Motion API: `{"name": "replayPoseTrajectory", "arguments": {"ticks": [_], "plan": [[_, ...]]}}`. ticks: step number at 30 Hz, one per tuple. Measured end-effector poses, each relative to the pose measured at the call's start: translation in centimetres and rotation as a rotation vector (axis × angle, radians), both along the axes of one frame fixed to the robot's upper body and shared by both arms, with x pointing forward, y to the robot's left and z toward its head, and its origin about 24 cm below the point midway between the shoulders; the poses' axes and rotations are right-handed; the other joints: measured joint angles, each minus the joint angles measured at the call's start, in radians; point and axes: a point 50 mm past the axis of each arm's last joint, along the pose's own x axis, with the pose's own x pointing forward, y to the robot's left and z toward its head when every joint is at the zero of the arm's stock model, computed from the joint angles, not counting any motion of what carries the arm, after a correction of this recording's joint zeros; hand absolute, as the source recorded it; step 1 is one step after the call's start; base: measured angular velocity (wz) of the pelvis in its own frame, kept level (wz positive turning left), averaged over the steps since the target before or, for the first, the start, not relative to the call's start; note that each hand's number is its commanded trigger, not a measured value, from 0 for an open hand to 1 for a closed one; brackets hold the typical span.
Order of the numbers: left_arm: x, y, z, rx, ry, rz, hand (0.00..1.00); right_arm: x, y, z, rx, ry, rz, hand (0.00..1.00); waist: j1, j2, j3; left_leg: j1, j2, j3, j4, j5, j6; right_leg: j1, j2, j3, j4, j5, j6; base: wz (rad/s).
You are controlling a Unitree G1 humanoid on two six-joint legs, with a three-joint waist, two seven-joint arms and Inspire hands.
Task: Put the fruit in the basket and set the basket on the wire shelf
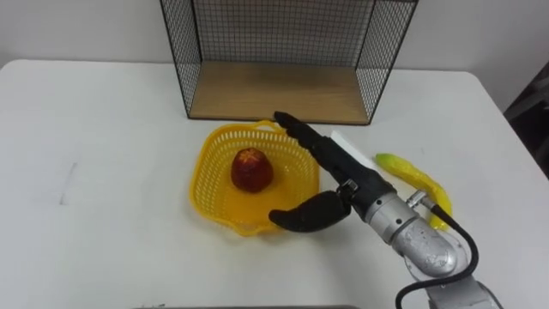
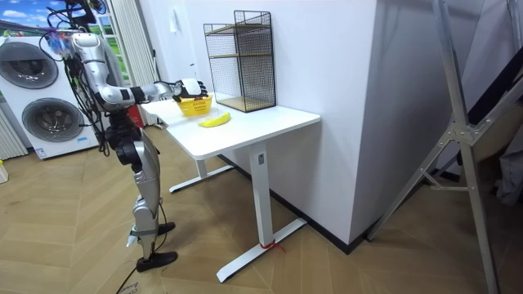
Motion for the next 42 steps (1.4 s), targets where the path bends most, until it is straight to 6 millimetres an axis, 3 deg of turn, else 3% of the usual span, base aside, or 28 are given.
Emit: {"name": "replayPoseTrajectory", "arguments": {"ticks": [2,7,12,20,26,37,42], "plan": [[-0.2,0.1,0.0,0.006,0.003,0.003,0.00,0.2,-0.5,0.3,0.000,-0.020,-0.036,0.00,-0.004,-0.003,-0.0009,0.002,0.000,0.003,-0.002,0.000,0.000,0.000,0.000,0.003,0.001,0.000,0.000,-0.04],[-1.6,0.1,-0.1,0.011,0.027,0.016,0.00,0.8,-3.3,4.1,0.065,-0.223,-0.200,0.00,-0.022,0.000,0.0007,-0.004,0.001,0.004,-0.001,0.000,0.000,0.000,0.001,0.001,0.001,0.000,0.000,0.00],[-2.6,0.3,-0.1,0.016,0.040,0.046,0.00,1.0,-6.3,5.7,0.093,-0.361,-0.392,0.00,-0.038,0.001,0.0007,-0.001,0.000,0.000,-0.004,0.000,0.000,0.001,0.001,0.002,-0.001,0.001,0.000,0.00],[-3.5,1.0,0.0,0.033,0.051,0.120,0.00,0.7,-9.4,4.3,0.073,-0.354,-0.617,0.00,-0.073,-0.005,-0.0055,0.007,-0.001,0.001,-0.021,0.003,-0.001,0.006,0.001,0.002,-0.001,0.001,0.000,0.00],[-4.0,1.1,0.0,0.035,0.074,0.143,0.00,0.8,-11.6,2.8,-0.011,-0.309,-0.736,0.00,-0.080,-0.029,-0.0104,0.028,-0.001,0.004,-0.019,0.004,0.000,0.016,0.000,0.001,-0.001,0.001,0.000,-0.02],[-3.5,1.1,0.0,0.019,0.077,0.139,0.00,2.0,-13.4,0.6,-0.039,-0.165,-0.766,0.00,-0.068,-0.039,0.0002,0.022,-0.001,-0.001,-0.018,0.005,-0.001,0.016,0.000,-0.006,0.000,0.001,0.000,0.01],[-3.0,1.2,0.1,0.023,0.071,0.140,0.00,2.1,-14.1,-1.1,-0.071,-0.046,-0.761,0.00,-0.054,-0.053,-0.0033,0.006,-0.002,-0.003,-0.016,0.006,-0.001,-0.005,0.000,-0.003,0.001,0.001,-0.001,0.00]]}}
